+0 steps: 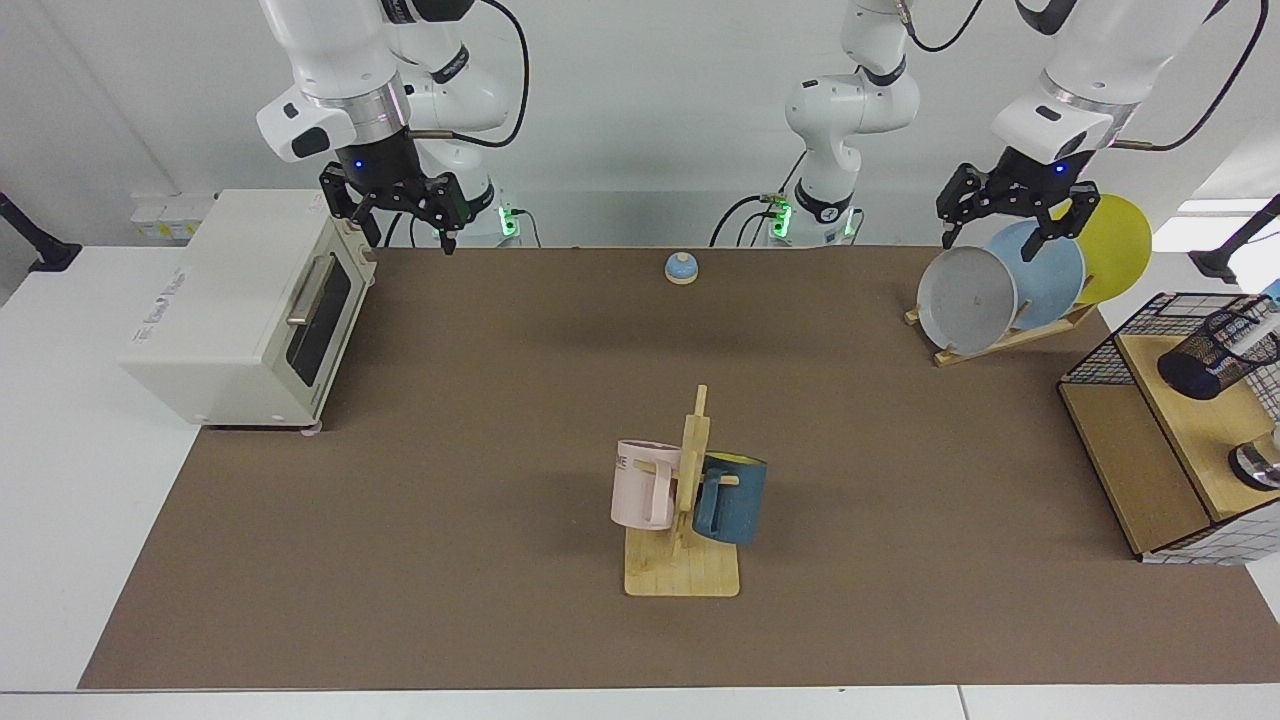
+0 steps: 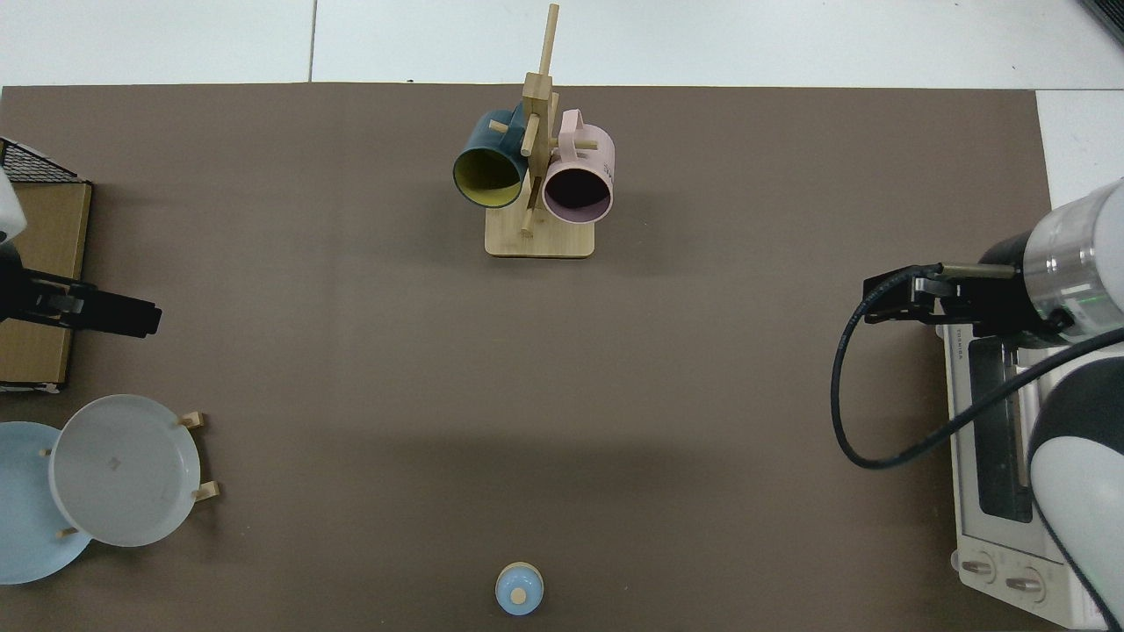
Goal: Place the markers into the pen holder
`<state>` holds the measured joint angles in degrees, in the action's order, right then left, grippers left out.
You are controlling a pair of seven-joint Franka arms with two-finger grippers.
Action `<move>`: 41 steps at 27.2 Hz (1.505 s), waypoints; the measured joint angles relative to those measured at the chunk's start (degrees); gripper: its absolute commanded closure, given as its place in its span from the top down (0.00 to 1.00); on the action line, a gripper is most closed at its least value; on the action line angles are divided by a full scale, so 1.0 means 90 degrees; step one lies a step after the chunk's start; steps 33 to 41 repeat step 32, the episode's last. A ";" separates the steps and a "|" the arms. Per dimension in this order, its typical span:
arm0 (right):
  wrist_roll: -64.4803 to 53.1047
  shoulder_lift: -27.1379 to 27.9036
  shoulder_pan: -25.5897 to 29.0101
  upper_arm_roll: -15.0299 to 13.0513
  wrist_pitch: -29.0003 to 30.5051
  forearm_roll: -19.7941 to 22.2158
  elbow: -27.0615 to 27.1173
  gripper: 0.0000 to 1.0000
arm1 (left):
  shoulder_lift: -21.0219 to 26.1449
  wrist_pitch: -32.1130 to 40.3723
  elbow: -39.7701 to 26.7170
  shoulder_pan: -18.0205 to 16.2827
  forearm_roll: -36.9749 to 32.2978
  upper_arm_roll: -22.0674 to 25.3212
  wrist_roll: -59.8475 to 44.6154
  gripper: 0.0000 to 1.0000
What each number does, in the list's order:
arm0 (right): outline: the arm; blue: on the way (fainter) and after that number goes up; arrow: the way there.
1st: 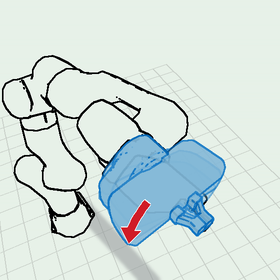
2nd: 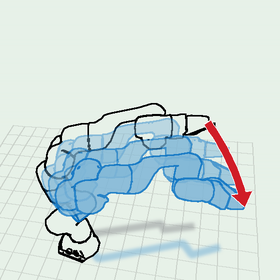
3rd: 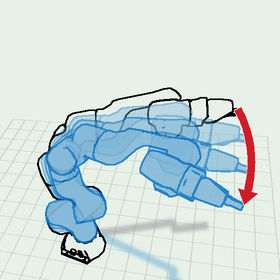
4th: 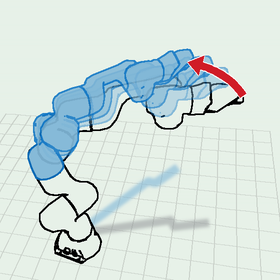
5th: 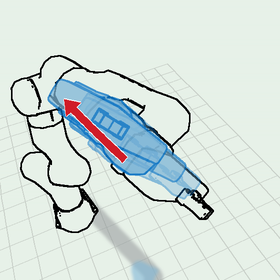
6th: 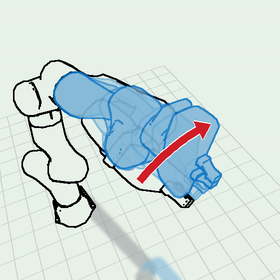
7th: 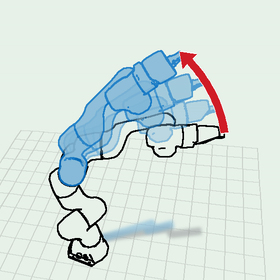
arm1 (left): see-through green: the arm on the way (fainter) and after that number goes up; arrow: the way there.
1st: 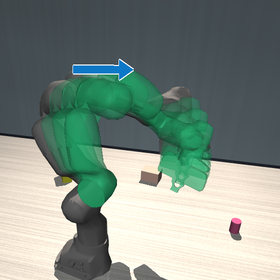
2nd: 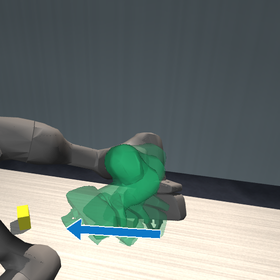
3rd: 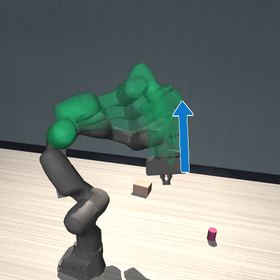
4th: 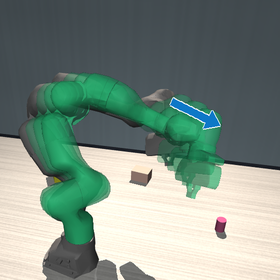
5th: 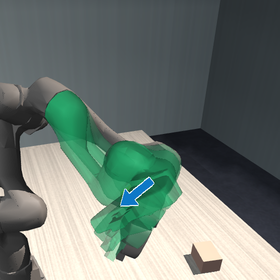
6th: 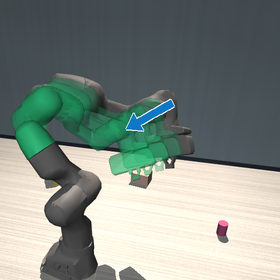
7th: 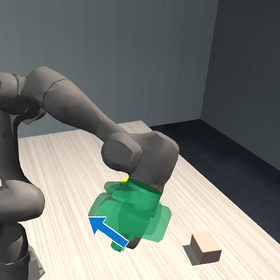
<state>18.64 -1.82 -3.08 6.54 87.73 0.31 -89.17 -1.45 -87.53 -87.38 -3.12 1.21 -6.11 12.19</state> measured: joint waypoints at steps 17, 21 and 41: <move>0.0000 0.0000 0.0000 0.0000 0.0000 0.0000 0.0000 1.00 | -0.0001 0.0045 0.0000 0.0032 0.0073 -0.0091 -0.0388 1.00; 0.0000 0.0000 0.0000 0.0000 0.0000 0.0000 0.0000 1.00 | 0.0004 0.0052 0.0002 0.0035 0.0074 -0.0090 -0.0430 0.99; 0.0000 0.0000 0.0000 0.0000 0.0000 0.0000 0.0000 1.00 | 0.0031 0.0052 0.0016 0.0035 0.0075 -0.0087 -0.0436 0.99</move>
